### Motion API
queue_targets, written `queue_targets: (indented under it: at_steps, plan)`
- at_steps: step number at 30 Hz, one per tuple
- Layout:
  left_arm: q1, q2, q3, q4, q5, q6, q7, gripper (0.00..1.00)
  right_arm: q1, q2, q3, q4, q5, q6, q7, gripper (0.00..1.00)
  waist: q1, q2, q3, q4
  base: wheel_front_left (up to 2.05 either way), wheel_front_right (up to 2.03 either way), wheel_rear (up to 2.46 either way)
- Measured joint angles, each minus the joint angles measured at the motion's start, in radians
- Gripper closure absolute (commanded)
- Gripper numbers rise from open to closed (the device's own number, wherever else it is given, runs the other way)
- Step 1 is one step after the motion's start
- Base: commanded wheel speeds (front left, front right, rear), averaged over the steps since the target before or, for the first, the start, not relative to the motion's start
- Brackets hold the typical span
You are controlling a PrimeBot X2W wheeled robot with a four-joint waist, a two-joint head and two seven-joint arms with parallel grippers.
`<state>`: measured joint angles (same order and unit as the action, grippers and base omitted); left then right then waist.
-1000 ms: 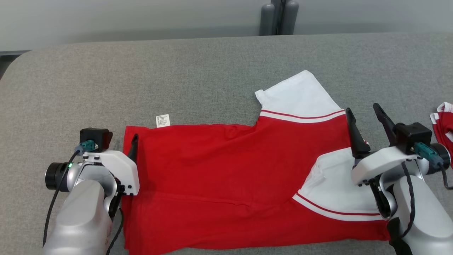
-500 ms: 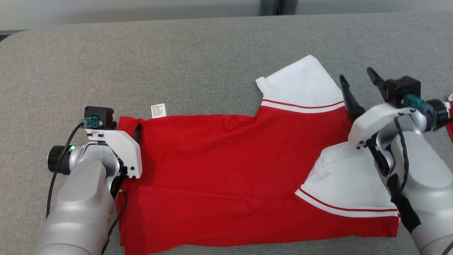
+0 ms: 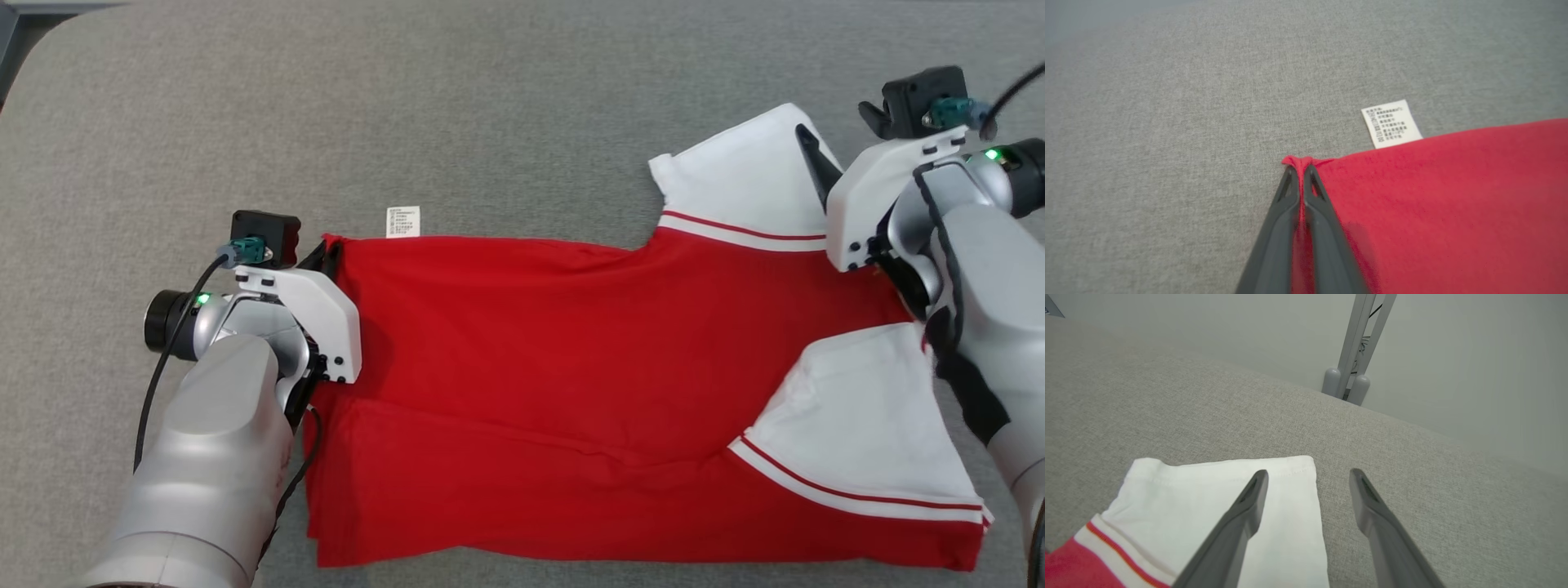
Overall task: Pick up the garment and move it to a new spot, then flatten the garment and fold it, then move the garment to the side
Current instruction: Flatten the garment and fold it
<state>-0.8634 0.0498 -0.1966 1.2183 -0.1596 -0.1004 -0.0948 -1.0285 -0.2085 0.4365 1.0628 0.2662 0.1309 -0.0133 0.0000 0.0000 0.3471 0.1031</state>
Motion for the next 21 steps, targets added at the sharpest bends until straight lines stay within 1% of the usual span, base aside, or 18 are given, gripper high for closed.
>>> queue_targets:
  at_steps: [4, 8, 11, 18, 19, 20, 21]
  plan:
    - [-0.011, -0.006, -0.030, -0.007, -0.018, -0.006, -0.020, 1.00, -0.050, -0.025, 0.030, 0.042, 0.050, 0.000, 0.067, 0.00, 0.0000, 0.0000, 0.023, 0.034, 0.00, 0.00, 0.00]
    - [-0.010, -0.006, -0.100, -0.047, -0.082, -0.019, -0.029, 1.00, -0.084, -0.045, 0.044, 0.087, 0.092, 0.000, 0.125, 0.00, 0.0000, 0.0000, 0.048, 0.067, 0.00, 0.00, 0.00]
    - [-0.009, -0.006, -0.156, -0.082, -0.131, -0.019, -0.028, 1.00, -0.101, -0.054, 0.059, 0.109, 0.113, 0.000, 0.154, 0.00, 0.0000, 0.0000, 0.065, 0.091, 0.00, 0.00, 0.00]
    - [-0.005, -0.005, -0.272, -0.141, -0.227, 0.015, -0.026, 1.00, -0.147, -0.073, 0.092, 0.152, 0.138, 0.000, 0.217, 0.00, 0.0000, 0.0000, 0.086, 0.127, 0.00, 0.00, 0.00]
    - [-0.005, -0.004, -0.285, -0.146, -0.243, 0.019, -0.026, 1.00, -0.152, -0.075, 0.096, 0.156, 0.138, 0.000, 0.226, 0.12, 0.0000, 0.0000, 0.088, 0.130, 0.00, 0.00, 0.00]
    - [-0.005, -0.004, -0.298, -0.151, -0.254, 0.026, -0.025, 1.00, -0.156, -0.077, 0.100, 0.157, 0.139, 0.000, 0.229, 0.40, 0.0000, 0.0000, 0.089, 0.132, 0.00, 0.00, 0.00]
    - [-0.005, -0.003, -0.310, -0.156, -0.267, 0.033, -0.026, 1.00, -0.161, -0.078, 0.103, 0.159, 0.140, 0.000, 0.229, 0.66, 0.0000, 0.0000, 0.091, 0.133, 0.00, 0.00, 0.00]
